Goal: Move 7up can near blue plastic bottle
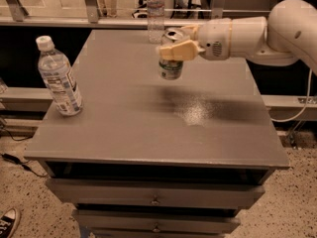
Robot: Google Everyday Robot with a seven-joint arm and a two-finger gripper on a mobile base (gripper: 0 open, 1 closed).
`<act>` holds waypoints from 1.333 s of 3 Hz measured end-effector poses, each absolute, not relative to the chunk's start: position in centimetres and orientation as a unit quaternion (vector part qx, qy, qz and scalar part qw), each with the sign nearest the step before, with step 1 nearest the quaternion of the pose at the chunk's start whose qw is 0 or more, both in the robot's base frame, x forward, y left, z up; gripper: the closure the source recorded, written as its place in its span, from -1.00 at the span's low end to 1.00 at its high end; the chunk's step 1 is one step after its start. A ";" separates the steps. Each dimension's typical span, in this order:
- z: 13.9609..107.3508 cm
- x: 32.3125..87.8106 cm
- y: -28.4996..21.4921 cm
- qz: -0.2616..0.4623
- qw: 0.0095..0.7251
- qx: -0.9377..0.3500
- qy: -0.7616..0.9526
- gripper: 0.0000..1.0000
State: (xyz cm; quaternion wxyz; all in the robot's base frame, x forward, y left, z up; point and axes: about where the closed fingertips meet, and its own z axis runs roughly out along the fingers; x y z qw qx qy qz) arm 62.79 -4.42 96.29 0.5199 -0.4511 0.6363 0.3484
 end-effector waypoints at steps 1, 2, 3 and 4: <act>95.7 62.9 3.7 0.399 0.508 -0.469 0.602 1.00; 93.4 61.4 8.8 0.430 0.479 -0.488 0.590 1.00; 92.3 60.0 11.1 0.440 0.464 -0.505 0.580 1.00; 91.7 59.1 12.9 0.447 0.460 -0.515 0.568 0.53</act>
Offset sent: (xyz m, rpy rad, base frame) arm -0.0178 0.1628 -0.0469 0.0722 0.0923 0.2490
